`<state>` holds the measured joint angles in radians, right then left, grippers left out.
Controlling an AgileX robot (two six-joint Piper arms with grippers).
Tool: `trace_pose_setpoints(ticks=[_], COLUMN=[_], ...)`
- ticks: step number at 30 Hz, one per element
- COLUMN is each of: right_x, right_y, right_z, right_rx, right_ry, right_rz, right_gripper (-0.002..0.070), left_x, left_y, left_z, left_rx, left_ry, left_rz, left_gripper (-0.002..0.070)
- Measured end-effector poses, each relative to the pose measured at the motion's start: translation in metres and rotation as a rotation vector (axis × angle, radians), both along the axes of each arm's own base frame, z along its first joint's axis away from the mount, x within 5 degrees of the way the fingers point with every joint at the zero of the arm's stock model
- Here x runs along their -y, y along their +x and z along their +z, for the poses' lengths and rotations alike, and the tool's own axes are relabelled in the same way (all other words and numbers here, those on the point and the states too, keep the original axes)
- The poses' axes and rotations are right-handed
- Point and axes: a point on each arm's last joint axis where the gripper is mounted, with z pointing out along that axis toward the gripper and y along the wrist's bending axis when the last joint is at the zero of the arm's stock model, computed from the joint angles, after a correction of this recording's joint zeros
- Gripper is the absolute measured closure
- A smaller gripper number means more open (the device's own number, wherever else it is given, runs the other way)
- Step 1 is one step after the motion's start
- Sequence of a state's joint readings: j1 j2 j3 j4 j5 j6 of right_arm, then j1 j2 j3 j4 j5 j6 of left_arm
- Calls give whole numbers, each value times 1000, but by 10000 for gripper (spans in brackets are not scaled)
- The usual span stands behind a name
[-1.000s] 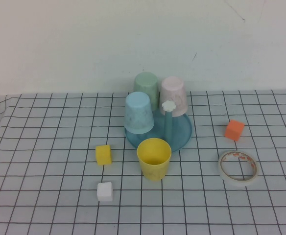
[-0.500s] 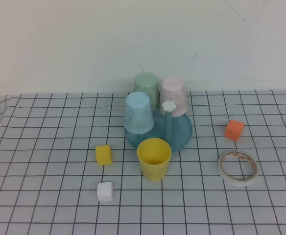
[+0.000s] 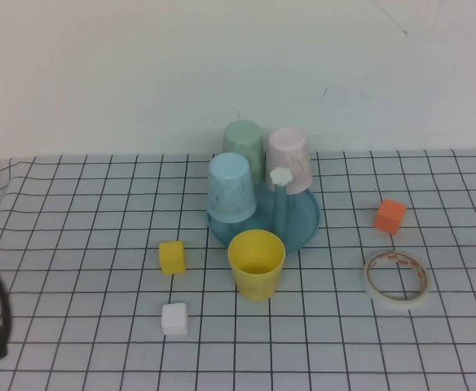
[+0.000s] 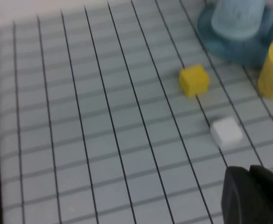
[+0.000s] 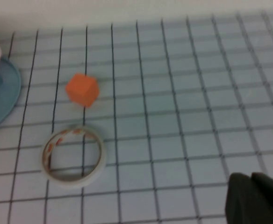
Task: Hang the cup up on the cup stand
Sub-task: Pick up the cup from the table
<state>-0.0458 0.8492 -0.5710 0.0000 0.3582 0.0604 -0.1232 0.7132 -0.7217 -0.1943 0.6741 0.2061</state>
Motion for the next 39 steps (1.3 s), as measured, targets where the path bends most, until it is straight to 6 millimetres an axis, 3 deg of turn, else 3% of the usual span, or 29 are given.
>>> trace_pose_setpoints(ticks=[7,14,18,23,30,39], right_x=[-6,-8,-14,-30,-71,-158], right_y=[28,45,53,66,92,101], right_z=[-34,-59,-61,-45,-26,-42], right_rx=[-184,-293,-373,-401,-405,-515], right_ry=[203,267,245,238,294,282], right_rz=[-60,-92,24,312,668,972], right_gripper=[678,678,678,678,678,678], left_x=[5,5,5,4,4,3], left_y=[20,23,19,10,-1,0], left_z=[-20,-24,-20,-23,-40,-41], left_rx=[-171,-186,-154,-93,0,34], left_ry=[-3,35,33,10,-82,-83], left_rz=[-10,-44,-43,-33,7,9], left_gripper=[676,676,676,676,676,676])
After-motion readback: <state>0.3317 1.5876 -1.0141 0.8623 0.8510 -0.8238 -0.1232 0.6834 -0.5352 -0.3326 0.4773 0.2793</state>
